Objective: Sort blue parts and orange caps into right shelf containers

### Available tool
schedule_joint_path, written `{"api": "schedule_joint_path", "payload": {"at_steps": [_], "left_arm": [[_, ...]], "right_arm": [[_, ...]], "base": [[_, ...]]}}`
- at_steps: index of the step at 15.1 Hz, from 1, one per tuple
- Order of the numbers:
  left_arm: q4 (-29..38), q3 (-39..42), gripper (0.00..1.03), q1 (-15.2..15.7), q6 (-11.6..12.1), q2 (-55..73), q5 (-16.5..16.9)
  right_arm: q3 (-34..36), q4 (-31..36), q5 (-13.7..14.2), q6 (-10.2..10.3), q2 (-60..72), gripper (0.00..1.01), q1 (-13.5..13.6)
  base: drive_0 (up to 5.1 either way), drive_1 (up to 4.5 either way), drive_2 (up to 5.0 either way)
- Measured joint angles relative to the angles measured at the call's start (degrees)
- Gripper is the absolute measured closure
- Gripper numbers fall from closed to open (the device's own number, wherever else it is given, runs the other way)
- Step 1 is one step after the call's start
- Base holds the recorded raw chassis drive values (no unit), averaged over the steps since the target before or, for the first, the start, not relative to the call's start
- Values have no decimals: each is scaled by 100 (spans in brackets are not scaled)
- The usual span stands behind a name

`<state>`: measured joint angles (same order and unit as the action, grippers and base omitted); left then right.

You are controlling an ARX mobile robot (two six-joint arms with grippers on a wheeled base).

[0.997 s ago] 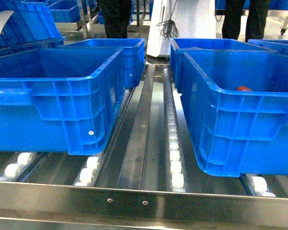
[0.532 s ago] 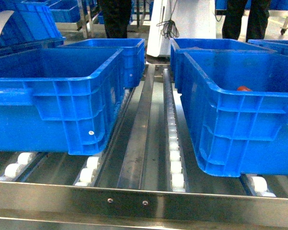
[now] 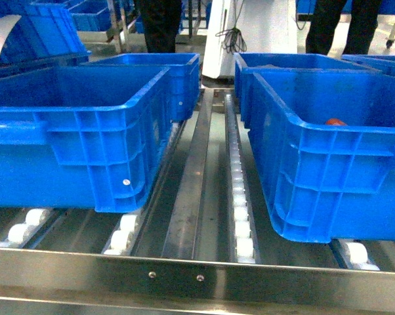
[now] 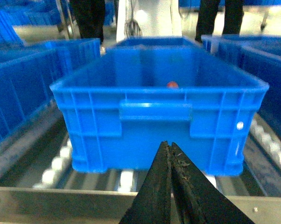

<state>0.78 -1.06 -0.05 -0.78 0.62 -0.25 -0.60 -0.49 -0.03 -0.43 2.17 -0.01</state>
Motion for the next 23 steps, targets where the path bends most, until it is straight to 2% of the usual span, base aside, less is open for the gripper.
{"api": "schedule_joint_path", "payload": {"at_steps": [1, 5, 6, 13, 14, 23], "left_arm": [[-164, 17, 101, 15, 15, -4, 46], [-107, 17, 101, 4, 17, -4, 22], [-105, 17, 95, 4, 17, -4, 24], [-105, 17, 3, 4, 22, -4, 24], [-105, 17, 6, 4, 24, -4, 24], [-105, 17, 5, 4, 26, -4, 24]], "right_arm": [[-7, 109, 2, 4, -181, 99, 0], [-2, 20, 4, 4, -190, 99, 0], [-2, 15, 2, 2, -190, 97, 0], [-2, 17, 2, 7, -190, 2, 0], [-2, 17, 4, 22, -190, 3, 0], [0, 17, 2, 22, -190, 3, 0]], "base": [[0, 0, 0], [0, 0, 0], [0, 0, 0], [0, 0, 0], [0, 0, 0], [0, 0, 0]]}}
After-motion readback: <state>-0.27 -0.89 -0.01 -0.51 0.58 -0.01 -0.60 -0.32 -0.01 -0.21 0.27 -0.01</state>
